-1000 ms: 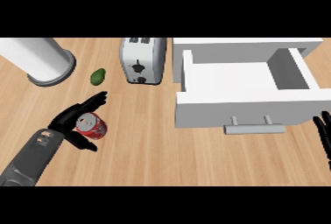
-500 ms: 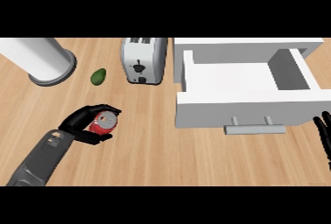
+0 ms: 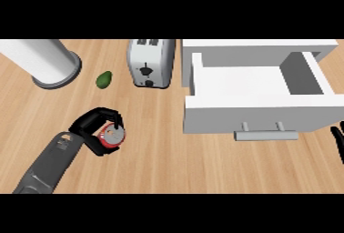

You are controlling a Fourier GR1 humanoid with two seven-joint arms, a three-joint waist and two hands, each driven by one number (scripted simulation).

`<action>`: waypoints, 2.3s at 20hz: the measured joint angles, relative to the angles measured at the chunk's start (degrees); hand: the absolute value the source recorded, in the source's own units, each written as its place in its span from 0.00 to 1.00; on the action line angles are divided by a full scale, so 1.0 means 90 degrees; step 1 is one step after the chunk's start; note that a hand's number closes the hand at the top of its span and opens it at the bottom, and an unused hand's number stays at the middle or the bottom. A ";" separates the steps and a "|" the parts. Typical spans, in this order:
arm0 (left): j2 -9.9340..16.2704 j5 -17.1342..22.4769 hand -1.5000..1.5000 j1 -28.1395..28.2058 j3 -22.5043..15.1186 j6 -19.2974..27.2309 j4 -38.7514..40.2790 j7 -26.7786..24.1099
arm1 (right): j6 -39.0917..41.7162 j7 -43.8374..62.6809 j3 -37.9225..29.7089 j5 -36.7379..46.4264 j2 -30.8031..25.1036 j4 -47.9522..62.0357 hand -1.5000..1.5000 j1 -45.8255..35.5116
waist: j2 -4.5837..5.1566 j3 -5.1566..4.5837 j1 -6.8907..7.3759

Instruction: Pick up the can, place it into the drawer and close the drawer

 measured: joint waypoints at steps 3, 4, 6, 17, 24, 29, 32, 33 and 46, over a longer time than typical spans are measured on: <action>-0.0060 0.0474 1.00 0.0133 0.0448 0.0366 -0.0087 0.0222 | -0.0002 -0.0001 -0.0083 -0.0065 0.0000 -0.0028 0.00 0.0035 | -0.0021 0.0004 0.0074; -0.0091 0.0684 1.00 0.0174 0.0689 0.0641 -0.0053 0.0305 | -0.0006 -0.0009 -0.0087 -0.0059 0.0013 -0.0047 0.00 0.0069 | -0.0025 0.0005 0.0093; -0.0158 0.1138 1.00 0.0242 0.1230 0.1286 0.0004 0.0439 | -0.0022 -0.0039 -0.0126 -0.0049 0.0026 -0.0064 0.00 0.0122 | -0.0041 0.0008 0.0167; -0.1057 0.1998 1.00 0.0549 0.1745 0.3416 -0.2094 0.1842 | 0.0011 -0.0101 -0.0197 -0.0071 0.0102 -0.0241 0.00 0.0340 | -0.0085 0.0018 0.0215; -0.1425 0.1832 1.00 0.0749 0.1068 0.4140 -0.4580 0.3617 | -0.0020 0.0117 -0.0304 -0.0176 0.0033 -0.0398 0.00 0.0259 | -0.0074 0.0015 0.0185; -0.1703 0.1663 1.00 0.0481 0.0503 0.4743 -0.5693 0.4852 | 0.0006 0.0135 -0.0279 -0.0174 0.0060 -0.0362 0.00 0.0174 | -0.0045 0.0011 0.0113; -0.1765 0.1553 1.00 0.0138 0.0202 0.5084 -0.6082 0.5508 | 0.0005 0.0105 -0.0253 -0.0130 0.0078 -0.0340 0.00 0.0175 | -0.0034 0.0008 0.0078; -0.1778 0.1541 1.00 0.0064 0.0033 0.5228 -0.6153 0.5627 | 0.0052 0.0044 -0.0282 -0.0157 0.0079 -0.0341 0.00 0.0220 | -0.0031 0.0008 0.0062; -0.1821 0.1577 1.00 -0.2450 -0.0625 0.6497 -0.5274 0.6859 | 0.0098 0.0157 -0.0419 -0.0213 0.0013 -0.0224 0.00 -0.0068 | 0.0000 0.0008 -0.0034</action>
